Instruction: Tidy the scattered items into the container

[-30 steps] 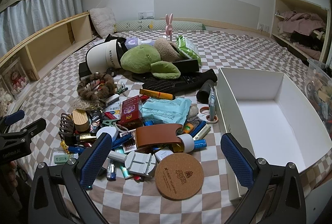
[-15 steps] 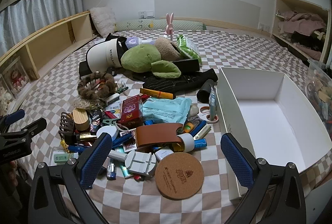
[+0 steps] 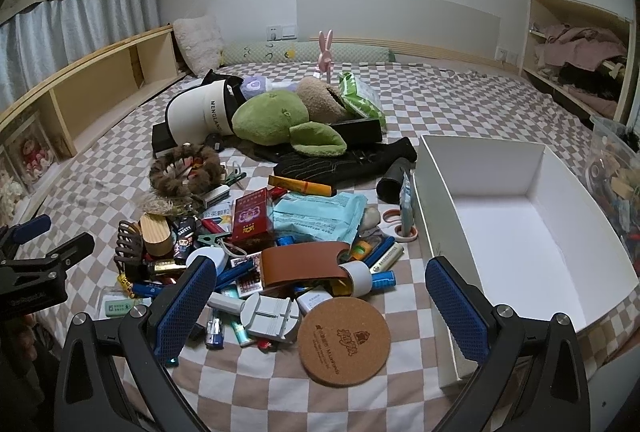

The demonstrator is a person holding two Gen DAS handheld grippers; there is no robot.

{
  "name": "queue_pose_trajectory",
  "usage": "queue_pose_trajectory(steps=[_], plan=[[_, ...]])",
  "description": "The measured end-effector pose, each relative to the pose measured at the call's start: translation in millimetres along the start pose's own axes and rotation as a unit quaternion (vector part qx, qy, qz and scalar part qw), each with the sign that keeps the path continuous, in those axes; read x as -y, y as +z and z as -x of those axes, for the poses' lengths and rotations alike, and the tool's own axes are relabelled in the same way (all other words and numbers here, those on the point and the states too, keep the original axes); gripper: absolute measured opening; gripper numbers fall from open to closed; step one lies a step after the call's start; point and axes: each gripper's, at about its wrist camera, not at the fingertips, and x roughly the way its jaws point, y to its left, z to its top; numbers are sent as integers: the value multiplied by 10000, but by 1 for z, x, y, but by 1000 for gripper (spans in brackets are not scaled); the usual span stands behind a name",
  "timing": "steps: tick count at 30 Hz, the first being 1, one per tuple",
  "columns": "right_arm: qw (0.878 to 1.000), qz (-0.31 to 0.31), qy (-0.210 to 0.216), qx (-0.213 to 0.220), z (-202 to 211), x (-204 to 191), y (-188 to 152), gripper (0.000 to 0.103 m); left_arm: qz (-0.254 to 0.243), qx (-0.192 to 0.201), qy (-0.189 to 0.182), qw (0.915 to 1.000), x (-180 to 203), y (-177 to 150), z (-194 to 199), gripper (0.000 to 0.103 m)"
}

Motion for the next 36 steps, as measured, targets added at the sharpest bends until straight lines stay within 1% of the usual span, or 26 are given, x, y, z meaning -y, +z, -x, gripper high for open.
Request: queue_pose_trajectory(steps=[10,18,25,29,36], plan=[[9999,104,-18,-32,-6,-5,1,103,36,-87,-42,9999,0,-2,-5,103],[9998,72,-42,-205,-13,-4,-2,103,74,-169,-105,9998,-3,-5,-9,103],[9992,-21,19,-395,-20,-3,-5,103,93,-220,-236,9994,-3,-9,-14,103],[9990,53,34,-445,-23,-7,-8,103,47,-221,-316,9992,-2,-12,-15,103],[9983,143,203,-529,-30,-14,-15,103,-11,-316,-509,9982,-4,-16,-20,103]])
